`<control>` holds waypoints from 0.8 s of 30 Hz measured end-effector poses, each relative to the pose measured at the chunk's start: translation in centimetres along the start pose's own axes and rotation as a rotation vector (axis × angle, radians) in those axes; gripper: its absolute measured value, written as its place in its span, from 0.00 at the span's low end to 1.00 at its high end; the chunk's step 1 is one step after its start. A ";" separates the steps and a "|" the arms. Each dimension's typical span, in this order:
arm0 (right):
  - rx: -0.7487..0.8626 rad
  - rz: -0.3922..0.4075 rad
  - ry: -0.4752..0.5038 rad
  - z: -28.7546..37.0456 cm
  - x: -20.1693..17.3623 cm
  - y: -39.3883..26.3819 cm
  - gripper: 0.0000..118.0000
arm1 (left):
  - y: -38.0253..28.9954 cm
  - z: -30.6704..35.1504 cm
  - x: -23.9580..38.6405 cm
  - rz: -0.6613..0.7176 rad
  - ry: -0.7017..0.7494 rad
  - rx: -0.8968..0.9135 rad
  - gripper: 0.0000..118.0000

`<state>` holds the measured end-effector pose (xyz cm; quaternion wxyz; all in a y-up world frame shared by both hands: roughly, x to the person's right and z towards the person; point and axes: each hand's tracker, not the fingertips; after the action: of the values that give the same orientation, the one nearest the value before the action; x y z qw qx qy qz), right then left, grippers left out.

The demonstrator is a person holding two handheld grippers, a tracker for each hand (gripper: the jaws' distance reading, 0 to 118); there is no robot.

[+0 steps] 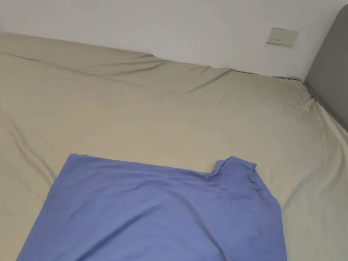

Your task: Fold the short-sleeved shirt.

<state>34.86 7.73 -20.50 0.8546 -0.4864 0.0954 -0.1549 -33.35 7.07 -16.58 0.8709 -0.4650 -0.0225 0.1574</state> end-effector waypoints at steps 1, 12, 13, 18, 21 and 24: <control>-0.014 0.012 0.008 -0.7 -0.3 -0.3 0.85 | -0.2 -0.4 0.4 0.000 0.002 0.006 0.94; -0.046 -0.077 0.129 -3.1 -2.8 0.8 0.20 | 2.1 -2.2 2.0 -0.061 -0.010 -0.067 0.05; -0.011 -0.083 0.145 -2.9 -2.7 1.0 0.20 | 2.6 -2.0 1.8 -0.052 -0.022 -0.070 0.05; 0.073 -0.184 0.247 -1.6 -3.0 2.9 0.20 | 6.4 0.2 3.1 0.030 -0.101 0.014 0.05; 0.080 -0.216 0.270 -1.5 -3.0 4.5 0.20 | 8.4 0.0 4.2 -0.002 -0.101 0.025 0.05; 0.097 -0.208 0.258 -2.3 -3.3 7.2 0.20 | 11.3 -1.5 5.3 -0.027 -0.095 0.043 0.05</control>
<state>32.31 10.44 -27.81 0.8371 -0.4279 0.1460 -0.3081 -30.92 13.25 -27.23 0.8808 -0.4377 -0.0667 0.1680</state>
